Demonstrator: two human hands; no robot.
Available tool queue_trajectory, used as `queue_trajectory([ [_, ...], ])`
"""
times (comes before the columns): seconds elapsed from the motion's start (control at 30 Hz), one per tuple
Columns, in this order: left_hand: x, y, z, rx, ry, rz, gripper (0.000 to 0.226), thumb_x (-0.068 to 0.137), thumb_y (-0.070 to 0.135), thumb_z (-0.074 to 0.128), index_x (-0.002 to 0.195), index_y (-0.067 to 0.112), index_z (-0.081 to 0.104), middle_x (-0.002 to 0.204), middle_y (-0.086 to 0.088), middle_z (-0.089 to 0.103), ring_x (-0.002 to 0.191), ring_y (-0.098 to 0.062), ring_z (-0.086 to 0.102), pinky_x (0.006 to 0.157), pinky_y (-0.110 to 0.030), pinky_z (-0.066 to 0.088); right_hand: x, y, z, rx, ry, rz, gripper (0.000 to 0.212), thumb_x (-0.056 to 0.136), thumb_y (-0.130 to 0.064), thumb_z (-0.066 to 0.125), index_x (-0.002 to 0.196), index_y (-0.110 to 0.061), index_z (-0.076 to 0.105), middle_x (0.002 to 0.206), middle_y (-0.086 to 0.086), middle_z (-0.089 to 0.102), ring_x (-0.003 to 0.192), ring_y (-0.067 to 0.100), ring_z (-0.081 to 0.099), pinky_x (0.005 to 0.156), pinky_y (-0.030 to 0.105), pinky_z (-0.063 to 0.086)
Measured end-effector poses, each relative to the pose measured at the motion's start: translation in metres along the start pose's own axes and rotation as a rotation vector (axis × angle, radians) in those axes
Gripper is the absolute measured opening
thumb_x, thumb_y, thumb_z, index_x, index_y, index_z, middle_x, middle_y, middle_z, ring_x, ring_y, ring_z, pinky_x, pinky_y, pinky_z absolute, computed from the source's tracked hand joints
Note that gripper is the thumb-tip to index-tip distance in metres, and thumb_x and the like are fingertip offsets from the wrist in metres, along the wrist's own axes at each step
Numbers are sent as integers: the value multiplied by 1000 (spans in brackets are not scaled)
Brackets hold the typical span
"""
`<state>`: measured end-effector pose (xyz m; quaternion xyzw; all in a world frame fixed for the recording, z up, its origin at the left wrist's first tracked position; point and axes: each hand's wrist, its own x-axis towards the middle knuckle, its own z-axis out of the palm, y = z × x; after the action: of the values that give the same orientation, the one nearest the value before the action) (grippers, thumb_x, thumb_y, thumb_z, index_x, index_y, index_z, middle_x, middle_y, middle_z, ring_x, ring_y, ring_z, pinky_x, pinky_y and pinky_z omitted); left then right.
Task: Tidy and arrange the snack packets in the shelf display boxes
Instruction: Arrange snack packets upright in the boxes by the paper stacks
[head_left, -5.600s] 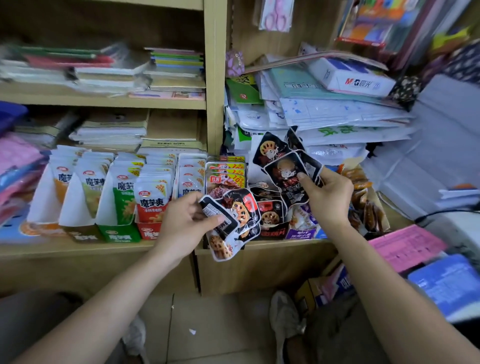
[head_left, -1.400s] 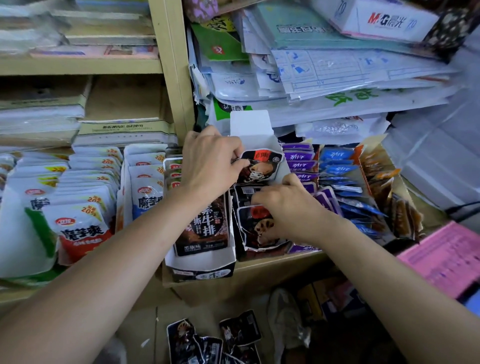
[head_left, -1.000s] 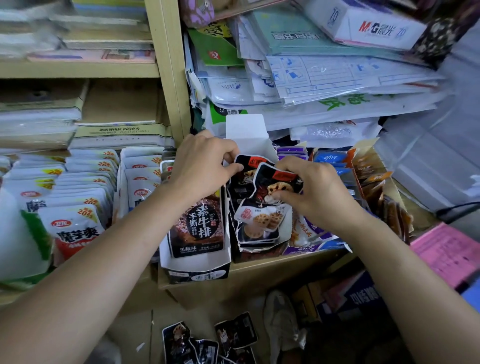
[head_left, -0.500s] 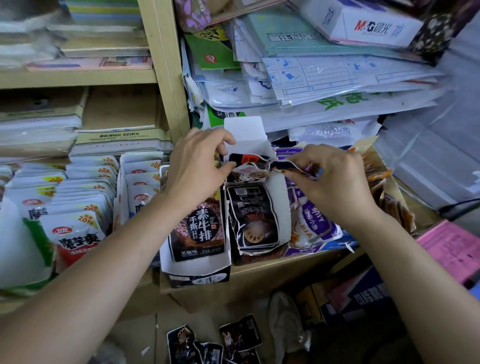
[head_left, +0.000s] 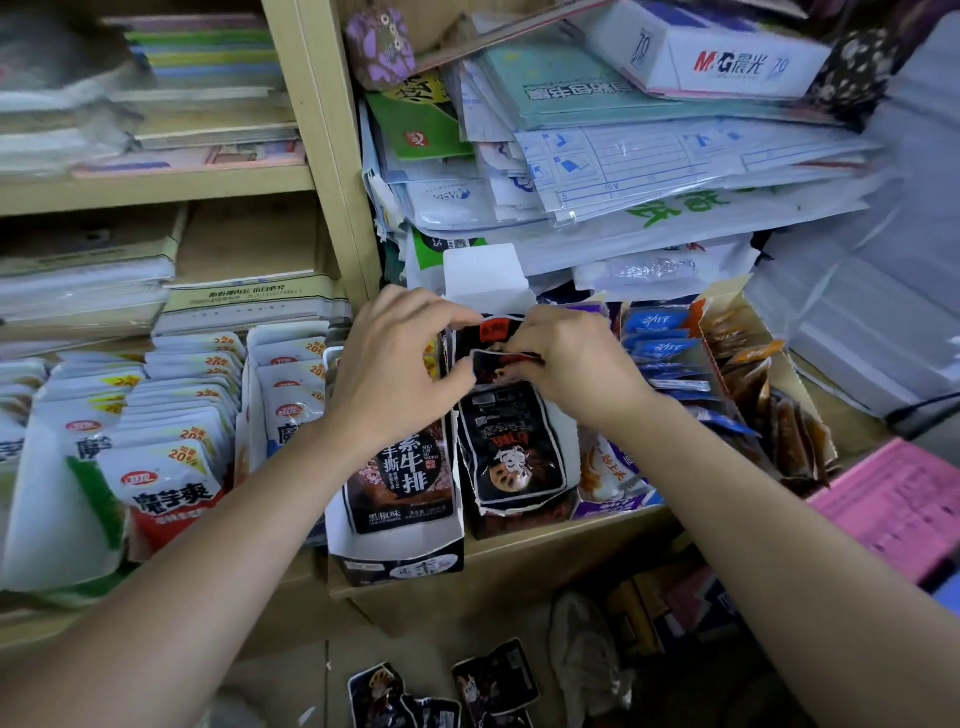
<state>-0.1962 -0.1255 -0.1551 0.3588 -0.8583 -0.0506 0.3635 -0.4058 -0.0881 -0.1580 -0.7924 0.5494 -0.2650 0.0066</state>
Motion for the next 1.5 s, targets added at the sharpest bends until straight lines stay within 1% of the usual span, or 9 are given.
queue_trajectory([
  [0.17, 2, 3, -1, 45, -75, -14, 34, 80, 46, 79, 110, 33, 74, 96, 20, 68, 104, -13, 51, 83, -33, 33, 1, 2, -2, -76, 165, 1, 28, 69, -13, 89, 88, -8, 69, 83, -3, 57, 80, 24, 56, 65, 34, 45],
  [0.33, 7, 7, 6, 150, -1, -33, 16, 78, 45, 83, 79, 30, 76, 74, 17, 66, 84, -9, 44, 73, -30, 23, -17, -10, -15, -84, 259, 57, 36, 69, -30, 89, 80, -14, 58, 76, -13, 43, 74, 12, 43, 64, 27, 32],
  [0.47, 5, 6, 7, 161, 33, -36, 15, 79, 43, 82, 81, 28, 76, 75, 14, 67, 83, -14, 54, 74, -31, 28, -36, -25, -14, -61, -126, -64, 40, 64, -41, 91, 87, -17, 69, 81, -6, 64, 81, 16, 53, 73, 38, 49],
  [0.57, 5, 7, 8, 168, 40, -33, 17, 80, 43, 81, 78, 27, 75, 74, 14, 66, 82, -15, 54, 76, -32, 30, -34, -29, -1, -295, -394, -83, 71, 58, -63, 84, 118, -28, 69, 112, -11, 65, 111, 16, 45, 84, 35, 27],
  [0.8, 3, 3, 8, 181, 26, -18, 16, 80, 42, 80, 76, 28, 74, 74, 15, 64, 82, -16, 55, 76, -31, 27, -28, -31, 15, -564, -442, -111, 86, 50, -84, 70, 117, -31, 68, 115, -10, 64, 116, 20, 42, 94, 44, 27],
  [1.1, 0, 0, 8, 175, 4, 7, 15, 79, 43, 81, 77, 29, 74, 76, 21, 55, 84, -16, 53, 79, -30, 25, -30, -18, 21, -434, -332, -108, 44, 65, -61, 67, 97, -32, 71, 88, -13, 70, 93, 16, 62, 85, 35, 24],
  [1.2, -1, -1, 7, 163, -8, 16, 13, 80, 40, 81, 80, 30, 74, 78, 17, 62, 84, -16, 53, 78, -31, 26, -30, -16, 15, -259, -205, -90, 21, 72, -42, 62, 77, -22, 69, 69, -6, 65, 72, 21, 61, 78, 31, 39],
  [1.33, -1, -2, 5, 112, -14, 39, 6, 86, 35, 74, 87, 30, 76, 81, 19, 64, 86, -16, 55, 77, -31, 25, -29, -11, 8, -162, -96, -67, 25, 84, -29, 53, 69, -16, 69, 64, -3, 62, 59, 22, 55, 55, 37, 50],
  [1.5, -1, -3, 0, 55, -65, 50, 34, 80, 54, 59, 103, 34, 76, 86, 22, 62, 92, -11, 51, 77, -30, 21, -25, -10, 8, -101, 29, -92, 22, 88, -14, 56, 67, -11, 61, 62, -4, 53, 56, 19, 49, 48, 39, 46],
])
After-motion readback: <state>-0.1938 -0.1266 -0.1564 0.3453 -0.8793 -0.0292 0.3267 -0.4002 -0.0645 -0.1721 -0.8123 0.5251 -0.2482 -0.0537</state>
